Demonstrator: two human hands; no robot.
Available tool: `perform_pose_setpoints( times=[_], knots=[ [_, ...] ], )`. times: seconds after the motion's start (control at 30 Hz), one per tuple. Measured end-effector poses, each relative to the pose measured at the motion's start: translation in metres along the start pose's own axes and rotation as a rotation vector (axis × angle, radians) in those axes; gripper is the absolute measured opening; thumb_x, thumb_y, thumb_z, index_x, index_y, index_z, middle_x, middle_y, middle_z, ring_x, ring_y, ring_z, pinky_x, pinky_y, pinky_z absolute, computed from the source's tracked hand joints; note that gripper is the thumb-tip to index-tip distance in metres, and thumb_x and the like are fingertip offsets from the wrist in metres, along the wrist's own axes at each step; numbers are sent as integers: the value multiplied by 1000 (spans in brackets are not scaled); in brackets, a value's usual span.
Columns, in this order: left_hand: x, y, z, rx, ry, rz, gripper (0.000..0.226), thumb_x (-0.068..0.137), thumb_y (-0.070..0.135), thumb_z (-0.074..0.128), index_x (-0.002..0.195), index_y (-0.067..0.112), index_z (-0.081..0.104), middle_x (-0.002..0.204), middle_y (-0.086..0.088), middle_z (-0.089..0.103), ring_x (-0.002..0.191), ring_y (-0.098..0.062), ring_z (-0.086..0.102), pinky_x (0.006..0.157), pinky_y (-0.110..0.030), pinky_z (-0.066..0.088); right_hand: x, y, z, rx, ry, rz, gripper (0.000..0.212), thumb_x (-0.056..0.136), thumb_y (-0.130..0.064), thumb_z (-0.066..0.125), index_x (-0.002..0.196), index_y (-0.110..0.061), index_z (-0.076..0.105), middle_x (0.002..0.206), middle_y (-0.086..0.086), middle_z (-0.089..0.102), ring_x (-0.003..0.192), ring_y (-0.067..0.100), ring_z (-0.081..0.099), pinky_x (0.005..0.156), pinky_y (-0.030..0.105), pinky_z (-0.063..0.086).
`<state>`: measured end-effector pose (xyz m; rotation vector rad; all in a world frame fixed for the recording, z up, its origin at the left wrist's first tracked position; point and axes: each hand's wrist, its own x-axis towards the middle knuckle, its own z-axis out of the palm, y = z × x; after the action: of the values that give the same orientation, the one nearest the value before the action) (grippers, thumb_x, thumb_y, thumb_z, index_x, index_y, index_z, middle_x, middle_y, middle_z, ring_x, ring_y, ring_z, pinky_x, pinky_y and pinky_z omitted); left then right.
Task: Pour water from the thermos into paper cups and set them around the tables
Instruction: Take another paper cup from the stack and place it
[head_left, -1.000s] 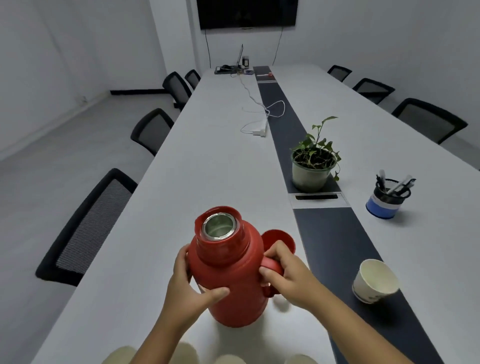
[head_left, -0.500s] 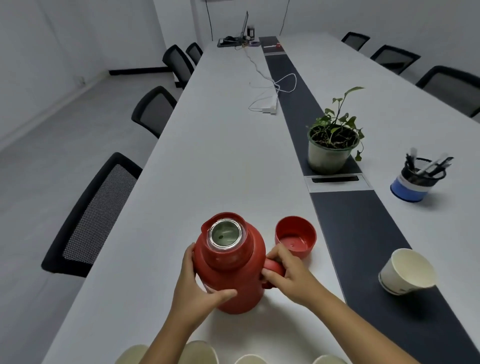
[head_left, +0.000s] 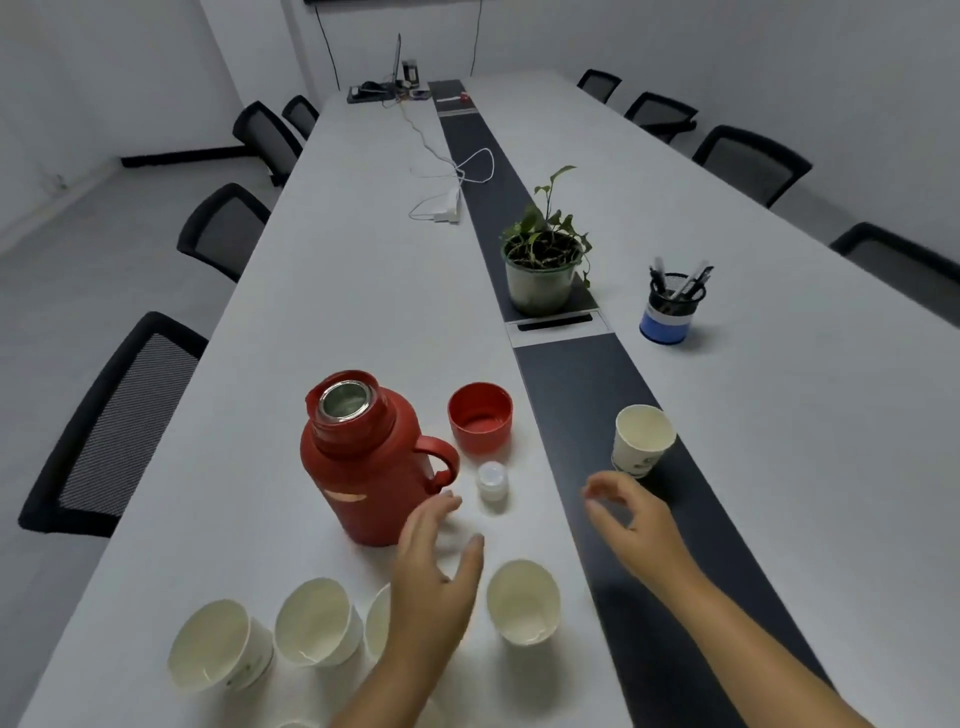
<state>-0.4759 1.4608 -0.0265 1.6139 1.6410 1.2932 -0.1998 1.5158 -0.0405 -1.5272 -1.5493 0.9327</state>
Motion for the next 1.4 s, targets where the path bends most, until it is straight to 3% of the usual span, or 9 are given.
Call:
perform_pose_setpoints(
  times=[0.17,0.33,0.5,0.67,0.8,0.93,1.13,1.27,1.4],
  knots=[
    [-33,32,101,1,-151,126,32,98,21,74,128,30,70,128,26,65,120,5,60,104,-21,52,-22,53,-60,-46,74,112,26,101,-18,75,118,-37,69,112,-21,75,111,3,70,103,42,58],
    [-57,3,185,166,-241,-24,39,100,31,68,138,25,65,141,9,63,131,-14,59,111,-40,53,13,99,-96,-52,29,169,30,97,-19,80,121,-31,67,115,-14,76,112,12,72,103,43,57],
    [-76,-43,221,580,-336,-152,63,103,51,55,158,22,47,178,-4,24,166,-35,15,131,-62,18,75,126,-100,-33,-112,226,83,82,-27,95,150,-25,47,141,-5,63,128,18,64,111,42,51],
    [-103,-51,217,760,-292,-121,75,106,61,44,167,18,39,178,-5,26,167,-29,17,133,-56,12,118,134,-83,39,-228,143,121,73,-21,101,166,-27,24,164,-6,43,146,13,47,123,38,39],
    [-107,-46,215,803,-274,-124,74,106,59,46,168,19,38,178,-3,27,167,-27,18,133,-53,10,130,124,-64,80,-199,37,121,70,-22,103,164,-29,27,158,-11,47,141,9,50,118,29,40],
    [-108,-47,211,830,-305,-135,73,107,60,45,167,20,39,179,-3,24,167,-26,16,133,-52,9,131,116,-61,133,-176,-54,107,66,-20,101,154,-24,40,148,-6,55,134,13,56,115,39,46],
    [-127,-34,209,703,-323,-125,69,110,53,47,169,19,36,179,-4,25,168,-23,13,133,-55,22,64,110,-90,136,-221,22,101,69,-14,102,151,-33,47,144,-11,61,131,14,60,113,44,50],
    [-194,-18,182,575,-197,13,60,109,39,60,161,14,49,170,-5,43,162,-25,32,129,-45,33,-10,105,-91,66,-306,75,102,65,-21,105,147,-40,47,140,-16,62,127,16,62,108,47,52],
    [-269,-34,122,656,-114,-79,51,108,37,59,154,13,58,163,-6,52,156,-28,43,120,-50,45,-83,79,-51,41,-451,78,100,64,-26,105,145,-44,48,138,-22,61,126,11,61,104,44,51]
  ],
)
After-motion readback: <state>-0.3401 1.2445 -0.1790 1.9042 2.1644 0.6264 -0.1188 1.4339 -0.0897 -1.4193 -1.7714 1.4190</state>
